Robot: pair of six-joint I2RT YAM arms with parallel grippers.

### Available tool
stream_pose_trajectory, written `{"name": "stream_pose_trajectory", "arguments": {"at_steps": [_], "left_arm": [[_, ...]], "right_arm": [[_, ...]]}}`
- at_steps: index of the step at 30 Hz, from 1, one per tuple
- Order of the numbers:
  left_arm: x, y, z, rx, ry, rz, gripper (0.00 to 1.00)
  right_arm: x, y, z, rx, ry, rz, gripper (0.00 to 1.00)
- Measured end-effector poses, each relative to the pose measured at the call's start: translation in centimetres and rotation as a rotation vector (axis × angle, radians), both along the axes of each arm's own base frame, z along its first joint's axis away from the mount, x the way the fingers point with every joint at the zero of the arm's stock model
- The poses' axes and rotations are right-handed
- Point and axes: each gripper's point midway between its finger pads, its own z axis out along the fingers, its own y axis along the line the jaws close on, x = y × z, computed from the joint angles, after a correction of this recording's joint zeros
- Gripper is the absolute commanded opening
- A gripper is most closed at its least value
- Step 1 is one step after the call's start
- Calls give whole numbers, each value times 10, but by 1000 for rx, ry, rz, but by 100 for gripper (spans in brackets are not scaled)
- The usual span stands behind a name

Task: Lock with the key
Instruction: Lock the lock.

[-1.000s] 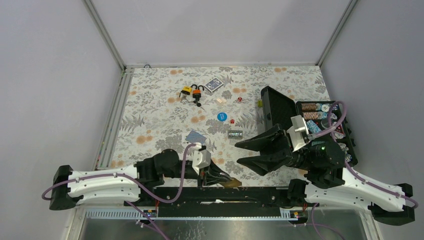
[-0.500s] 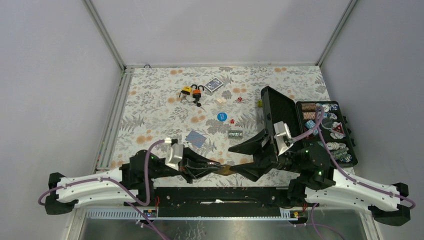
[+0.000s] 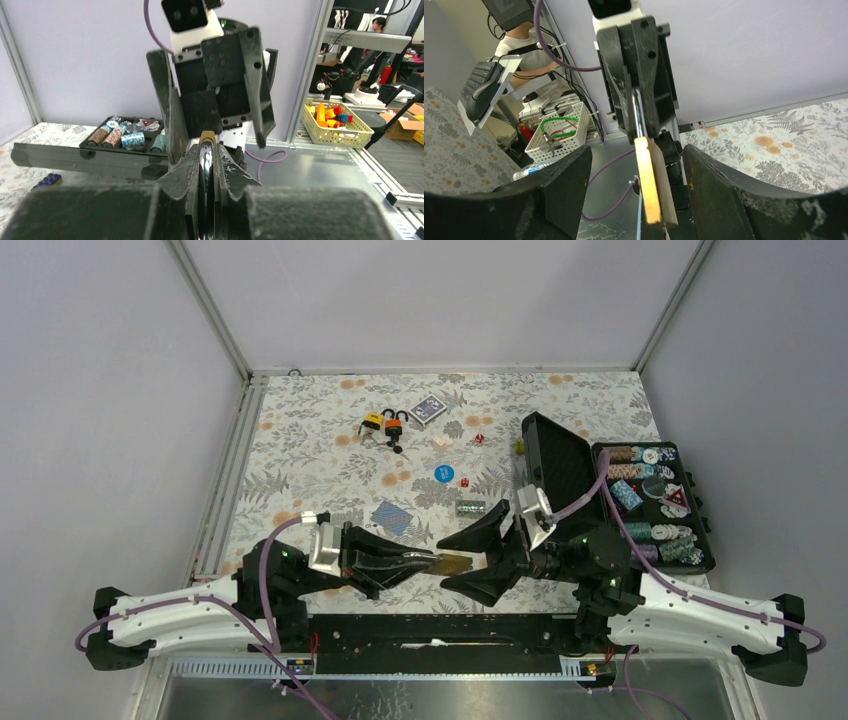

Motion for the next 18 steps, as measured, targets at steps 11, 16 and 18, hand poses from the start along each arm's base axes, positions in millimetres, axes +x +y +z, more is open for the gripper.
{"name": "stream_pose_trajectory", "arguments": {"at_steps": [11,16,18], "left_arm": [[0,3,26,-75,-33,9,0],[1,0,25,-74,-31,11,0],[2,1,26,-77,-31,13,0]], "right_arm": [[1,10,-8,-4,23,19,59],[0,11,-5,10,21,26,56],[0,11,-5,12,21,26,56]]}}
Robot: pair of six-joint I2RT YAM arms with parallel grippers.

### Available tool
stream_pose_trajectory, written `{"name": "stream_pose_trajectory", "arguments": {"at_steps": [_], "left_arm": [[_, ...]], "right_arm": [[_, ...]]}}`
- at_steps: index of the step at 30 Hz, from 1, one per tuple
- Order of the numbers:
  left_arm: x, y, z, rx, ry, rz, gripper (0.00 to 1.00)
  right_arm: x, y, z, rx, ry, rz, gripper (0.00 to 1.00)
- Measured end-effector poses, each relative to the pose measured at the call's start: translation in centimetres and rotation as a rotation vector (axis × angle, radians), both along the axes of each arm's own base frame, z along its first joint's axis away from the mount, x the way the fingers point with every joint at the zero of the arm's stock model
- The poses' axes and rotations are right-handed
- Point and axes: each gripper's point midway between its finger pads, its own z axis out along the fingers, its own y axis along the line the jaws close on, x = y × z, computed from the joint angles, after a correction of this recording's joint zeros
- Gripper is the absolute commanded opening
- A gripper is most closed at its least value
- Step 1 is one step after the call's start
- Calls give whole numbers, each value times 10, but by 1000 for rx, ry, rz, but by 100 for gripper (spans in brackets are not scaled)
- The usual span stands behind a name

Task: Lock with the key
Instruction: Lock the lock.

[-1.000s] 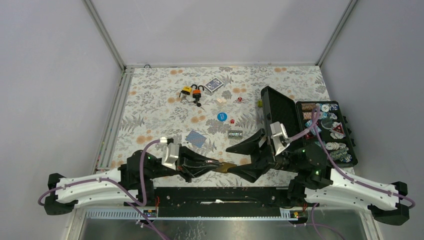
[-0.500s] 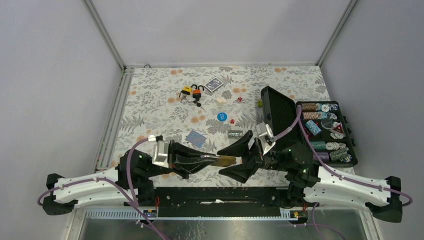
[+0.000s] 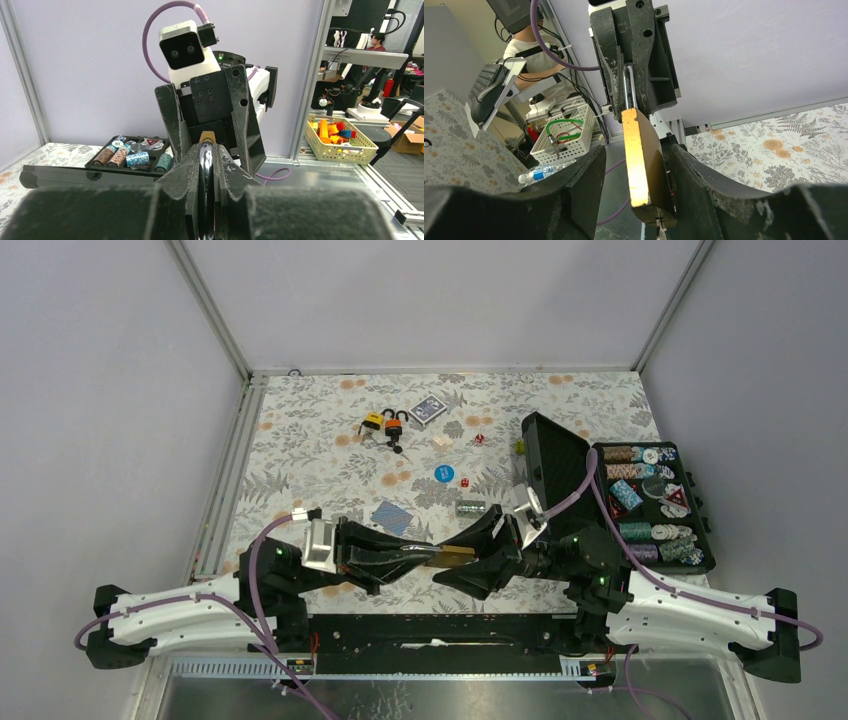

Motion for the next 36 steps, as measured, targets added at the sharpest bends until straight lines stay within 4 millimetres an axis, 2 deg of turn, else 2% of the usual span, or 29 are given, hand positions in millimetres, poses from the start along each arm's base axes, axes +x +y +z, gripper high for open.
{"name": "stream_pose_trajectory", "arguments": {"at_steps": [4,7,8,11,13,15,16,20,22,23,28,32,36], "left_arm": [[0,2,5,-19,-2,4,0],[1,3,10,-42,-4,6,0],[0,4,11,-47,-4,6,0],[0,5,14,-60,-2,4,0],[1,5,16,-68,16,4,0],[1,5,19,-82,16,1,2],[0,5,19,-82,19,-2,9],[2,5,18,-79,31,5,43],[2,10,24,-105,37,10,76],[2,14,27,-117,38,13,80],[0,28,38,-147,55,9,80],[0,28,36,-116,76,7,80],[2,23,24,-44,109,9,78]], "right_arm": [[0,1,-1,-1,1,0,55],[1,2,-1,0,1,0,47],[1,2,-1,2,1,0,41],[1,3,-3,0,2,0,12],[-2,2,1,13,-4,18,0],[-5,1,4,25,-8,32,0],[-5,1,4,25,-8,29,0],[-3,-1,2,10,4,16,0],[-1,-3,-6,-28,19,2,0],[0,-3,-11,-54,27,-7,0],[2,-9,-21,-139,30,-26,0],[0,-16,-9,-155,7,-31,0],[-2,-24,8,-148,-16,-36,0]]}}
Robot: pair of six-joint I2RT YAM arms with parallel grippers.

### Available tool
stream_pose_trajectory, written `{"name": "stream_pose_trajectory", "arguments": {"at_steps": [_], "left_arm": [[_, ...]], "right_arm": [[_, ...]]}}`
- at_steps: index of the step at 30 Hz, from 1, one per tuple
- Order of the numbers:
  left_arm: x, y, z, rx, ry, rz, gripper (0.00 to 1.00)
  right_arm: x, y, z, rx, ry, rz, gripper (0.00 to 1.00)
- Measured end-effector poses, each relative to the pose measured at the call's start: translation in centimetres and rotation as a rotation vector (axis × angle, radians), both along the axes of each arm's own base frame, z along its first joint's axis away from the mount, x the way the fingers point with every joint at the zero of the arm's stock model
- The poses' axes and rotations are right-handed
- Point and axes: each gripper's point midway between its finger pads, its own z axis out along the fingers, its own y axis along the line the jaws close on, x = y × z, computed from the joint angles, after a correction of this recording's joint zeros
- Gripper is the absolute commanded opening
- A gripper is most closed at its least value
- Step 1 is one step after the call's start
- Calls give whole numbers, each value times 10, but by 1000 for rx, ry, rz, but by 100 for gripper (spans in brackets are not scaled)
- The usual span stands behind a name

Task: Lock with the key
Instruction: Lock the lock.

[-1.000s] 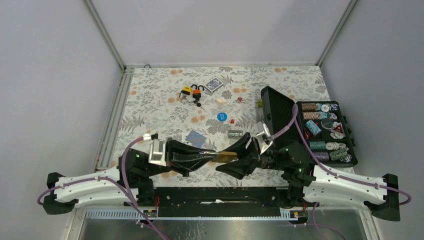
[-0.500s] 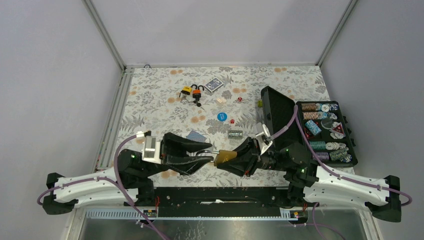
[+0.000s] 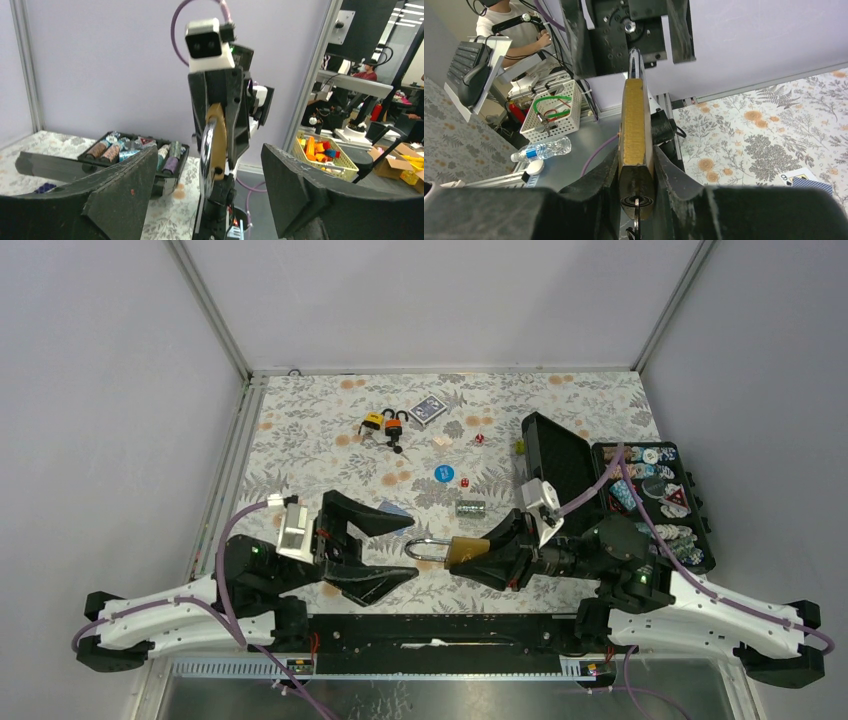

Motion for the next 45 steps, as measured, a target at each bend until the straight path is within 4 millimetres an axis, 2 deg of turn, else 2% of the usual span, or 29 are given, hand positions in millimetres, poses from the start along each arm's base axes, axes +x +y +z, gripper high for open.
{"name": "stream_pose_trajectory", "arguments": {"at_steps": [5,9,15,21,30,34,42,44,45], "left_arm": [[0,-6,-10,91,36,-10,62],[-2,-14,-13,144,44,-29,51],[-5,-25,-26,214,49,-58,47],[-5,-26,-35,254,60,-63,35],[-8,-24,-37,275,62,-76,37],[-10,-25,-39,284,59,-88,28],[-13,-26,-41,292,54,-106,34],[-14,-27,-42,296,55,-109,30],[-14,-28,-44,303,56,-111,25]], "right_arm": [[-2,-5,12,-3,-13,2,0],[-5,-5,11,-30,-11,19,0],[-4,-1,-1,-104,8,24,0],[-4,-3,-11,-167,18,23,0],[-4,-5,-10,-169,9,22,0],[-5,-6,-11,-172,9,22,0],[-6,-10,-9,-164,3,22,0],[-6,-10,-8,-163,2,22,0],[-6,-10,-8,-162,2,22,0]]}}
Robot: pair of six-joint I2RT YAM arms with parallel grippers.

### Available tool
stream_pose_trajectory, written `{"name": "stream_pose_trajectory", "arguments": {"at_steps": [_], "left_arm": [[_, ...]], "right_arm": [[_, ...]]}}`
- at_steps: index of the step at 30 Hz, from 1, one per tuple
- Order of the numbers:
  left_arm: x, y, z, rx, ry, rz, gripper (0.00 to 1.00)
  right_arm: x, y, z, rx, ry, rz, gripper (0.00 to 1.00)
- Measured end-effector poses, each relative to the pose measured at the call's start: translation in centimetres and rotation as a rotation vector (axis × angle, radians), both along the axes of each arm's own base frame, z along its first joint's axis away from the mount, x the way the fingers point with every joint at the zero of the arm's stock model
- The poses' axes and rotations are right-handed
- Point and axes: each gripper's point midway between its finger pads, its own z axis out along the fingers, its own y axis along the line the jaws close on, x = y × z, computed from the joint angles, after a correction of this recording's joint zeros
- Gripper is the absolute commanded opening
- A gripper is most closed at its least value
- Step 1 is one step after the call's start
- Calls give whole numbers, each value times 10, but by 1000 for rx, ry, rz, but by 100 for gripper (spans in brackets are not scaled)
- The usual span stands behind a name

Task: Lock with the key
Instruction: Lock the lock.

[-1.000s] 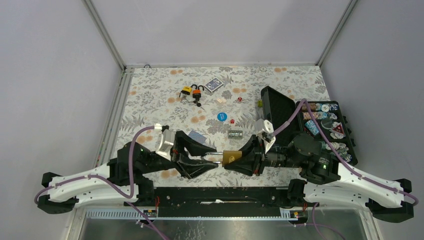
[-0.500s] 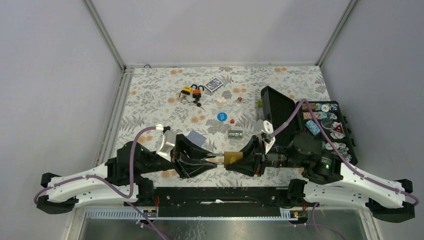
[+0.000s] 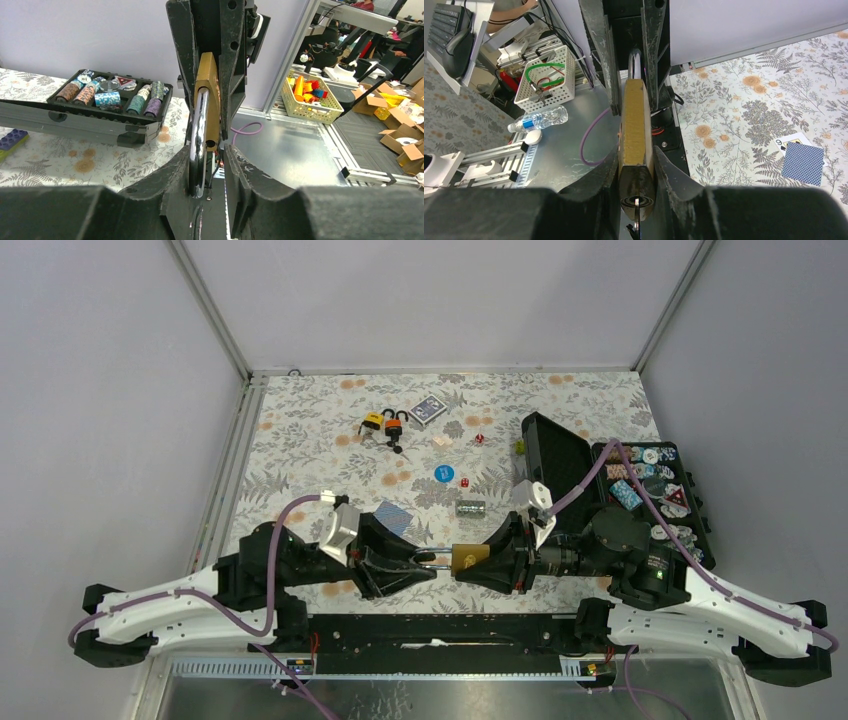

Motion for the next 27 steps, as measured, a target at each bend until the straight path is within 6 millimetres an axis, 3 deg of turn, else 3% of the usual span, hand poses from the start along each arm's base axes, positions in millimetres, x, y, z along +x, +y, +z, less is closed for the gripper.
{"name": "stream_pose_trajectory", "arguments": {"at_steps": [3,27], "left_arm": [[0,-2,-4,14,2,-2,1],[1,-10,0,43,8,-12,0]], "right_arm": [[0,0,-1,-2,-2,3,0],[4,-7,0,-29,-67,-20,0]]}}
